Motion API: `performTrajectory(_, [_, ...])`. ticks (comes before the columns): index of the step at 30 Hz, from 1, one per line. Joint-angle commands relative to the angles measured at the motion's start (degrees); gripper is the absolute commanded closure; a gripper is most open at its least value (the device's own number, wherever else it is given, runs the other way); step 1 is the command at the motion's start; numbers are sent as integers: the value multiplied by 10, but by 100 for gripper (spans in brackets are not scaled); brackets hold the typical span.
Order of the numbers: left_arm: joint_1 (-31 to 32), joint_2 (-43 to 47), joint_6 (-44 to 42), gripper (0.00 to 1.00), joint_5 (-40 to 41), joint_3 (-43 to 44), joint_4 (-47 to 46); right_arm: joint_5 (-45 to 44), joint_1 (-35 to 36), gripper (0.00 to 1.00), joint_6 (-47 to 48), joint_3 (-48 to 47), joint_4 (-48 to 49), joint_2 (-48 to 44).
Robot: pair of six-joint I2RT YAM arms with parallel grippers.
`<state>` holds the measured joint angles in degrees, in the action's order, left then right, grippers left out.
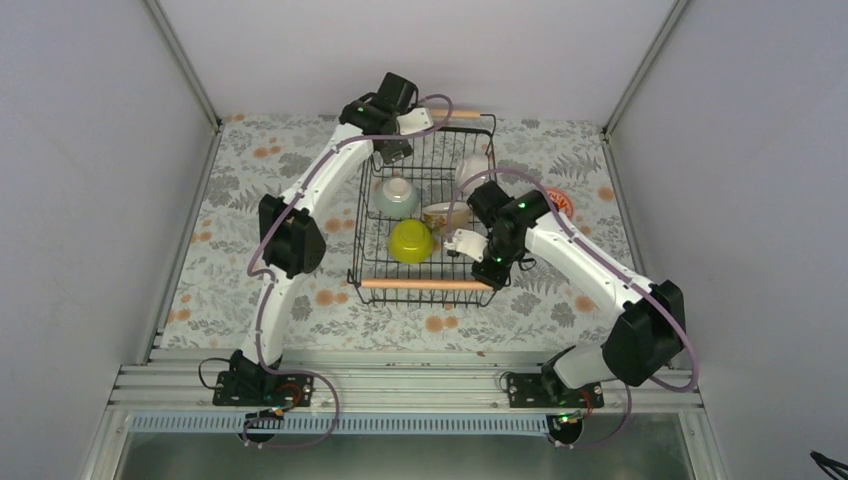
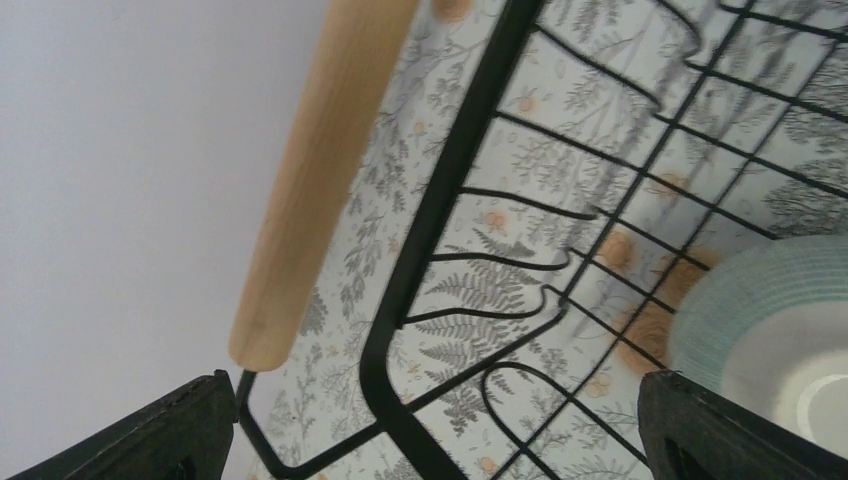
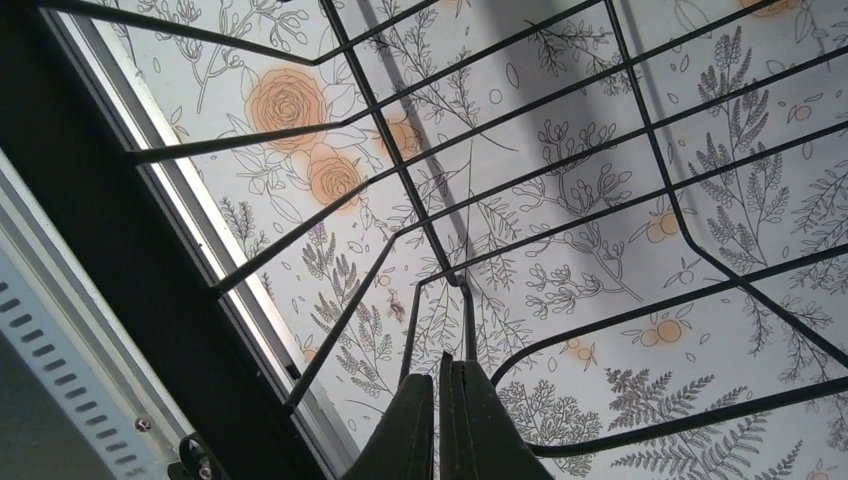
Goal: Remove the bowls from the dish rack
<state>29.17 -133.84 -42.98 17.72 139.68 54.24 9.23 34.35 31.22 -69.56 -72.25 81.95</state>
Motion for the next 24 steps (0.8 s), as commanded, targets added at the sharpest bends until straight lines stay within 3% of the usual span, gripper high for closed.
performTrajectory(1, [20, -16, -9, 0, -20, 22, 56, 13, -5, 96, -1, -42, -14, 3])
performTrajectory(4, [29, -18, -16, 0, -15, 16, 68, 20, -5, 92, -5, -87, -13, 18])
performTrajectory(6, [35, -22, -20, 0, -3, 14, 76, 24, -5, 76, -2, -112, -13, 22])
performTrajectory(10, [40, -28, -36, 0, 0, 22, 100, 33, -7, 58, 3, -157, -13, 22])
performTrajectory(24, [42, -46, -54, 0, -20, 32, 186, -12, -49, 38, 5, -210, -13, -16])
